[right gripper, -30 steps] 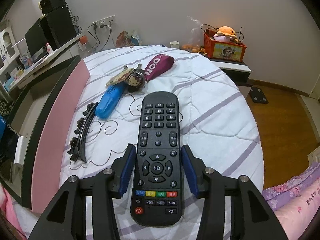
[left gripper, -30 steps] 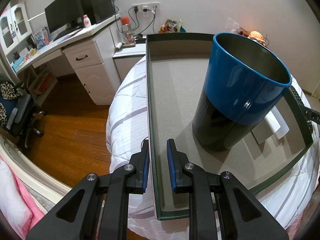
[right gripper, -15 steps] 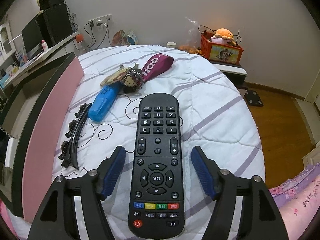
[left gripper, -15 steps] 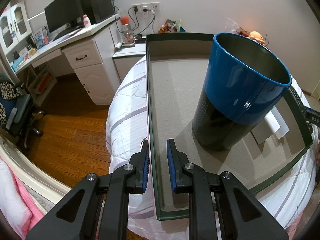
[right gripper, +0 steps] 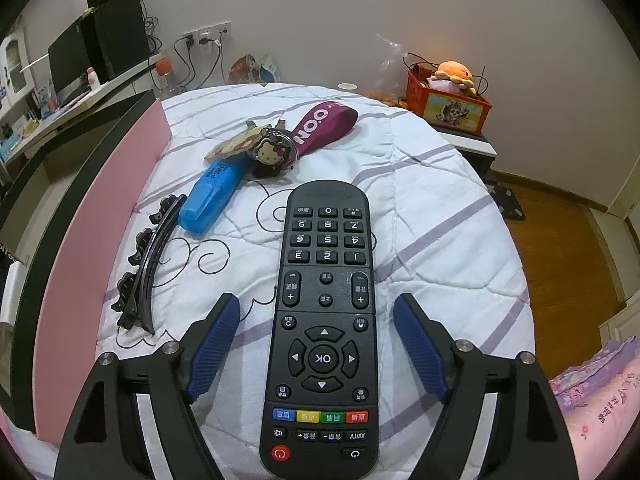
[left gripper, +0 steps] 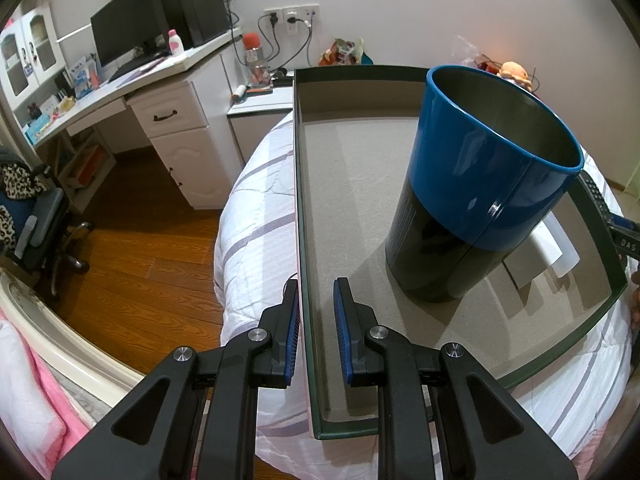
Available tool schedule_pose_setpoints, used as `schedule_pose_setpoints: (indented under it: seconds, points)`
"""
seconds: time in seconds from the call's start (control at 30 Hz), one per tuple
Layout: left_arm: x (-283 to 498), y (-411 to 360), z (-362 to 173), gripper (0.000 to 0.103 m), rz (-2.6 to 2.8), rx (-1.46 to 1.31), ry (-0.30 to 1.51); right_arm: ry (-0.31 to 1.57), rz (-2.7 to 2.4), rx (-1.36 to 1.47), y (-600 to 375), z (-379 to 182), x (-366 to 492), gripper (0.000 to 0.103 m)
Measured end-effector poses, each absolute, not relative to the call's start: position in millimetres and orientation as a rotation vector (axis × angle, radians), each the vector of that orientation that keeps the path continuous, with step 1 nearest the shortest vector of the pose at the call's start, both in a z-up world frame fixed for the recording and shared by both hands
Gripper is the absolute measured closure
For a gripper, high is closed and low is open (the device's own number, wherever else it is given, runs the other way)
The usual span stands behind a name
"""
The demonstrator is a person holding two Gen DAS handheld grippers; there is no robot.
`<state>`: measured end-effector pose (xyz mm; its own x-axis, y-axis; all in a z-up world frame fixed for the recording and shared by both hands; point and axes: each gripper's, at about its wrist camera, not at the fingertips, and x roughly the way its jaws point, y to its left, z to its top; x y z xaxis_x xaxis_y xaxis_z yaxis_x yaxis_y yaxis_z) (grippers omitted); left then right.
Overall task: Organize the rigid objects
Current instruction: 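Lift the black remote with the right tool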
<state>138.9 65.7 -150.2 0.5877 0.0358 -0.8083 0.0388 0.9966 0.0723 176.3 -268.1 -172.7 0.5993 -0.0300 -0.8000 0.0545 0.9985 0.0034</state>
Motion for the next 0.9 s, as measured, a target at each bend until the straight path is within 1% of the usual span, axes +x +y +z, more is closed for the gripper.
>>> schedule_pose_setpoints:
  seconds: [0.07, 0.13, 0.17, 0.2, 0.23, 0.27, 0.53, 0.9]
  points:
    - [138.9, 65.3, -150.1, 0.086, -0.001, 0.087, 0.944, 0.920, -0.045, 0.030, -267.3, -171.6, 175.1, 0.026]
    - [138.4, 64.8, -150.0, 0.086, -0.001, 0.088, 0.942, 0.912, -0.043, 0.033, -267.6, -170.5, 173.5, 0.033]
    - [138.5, 64.9, -150.0, 0.086, -0.001, 0.087, 0.943, 0.907, -0.043, 0.038, -269.9, -170.0, 172.5, 0.041]
    - [138.5, 64.8, -150.1, 0.086, -0.001, 0.087, 0.943, 0.902, -0.044, 0.042, -270.8, -169.3, 171.8, 0.051]
    - [138.4, 64.7, -150.1, 0.087, -0.001, 0.086, 0.943, 0.896, -0.050, 0.046, -271.9, -168.5, 170.8, 0.056]
    - [138.5, 64.9, -150.0, 0.087, -0.002, 0.086, 0.943, 0.893, -0.051, 0.048, -272.7, -168.5, 170.3, 0.058]
    - [138.4, 64.3, -150.5, 0.086, -0.008, 0.083, 0.944, 0.862, -0.041, 0.007, -264.0, -161.7, 164.5, 0.059]
    - [139.4, 64.4, -150.7, 0.086, -0.011, 0.082, 0.944, 0.800, 0.006, -0.005, -250.7, -135.4, 153.5, 0.059]
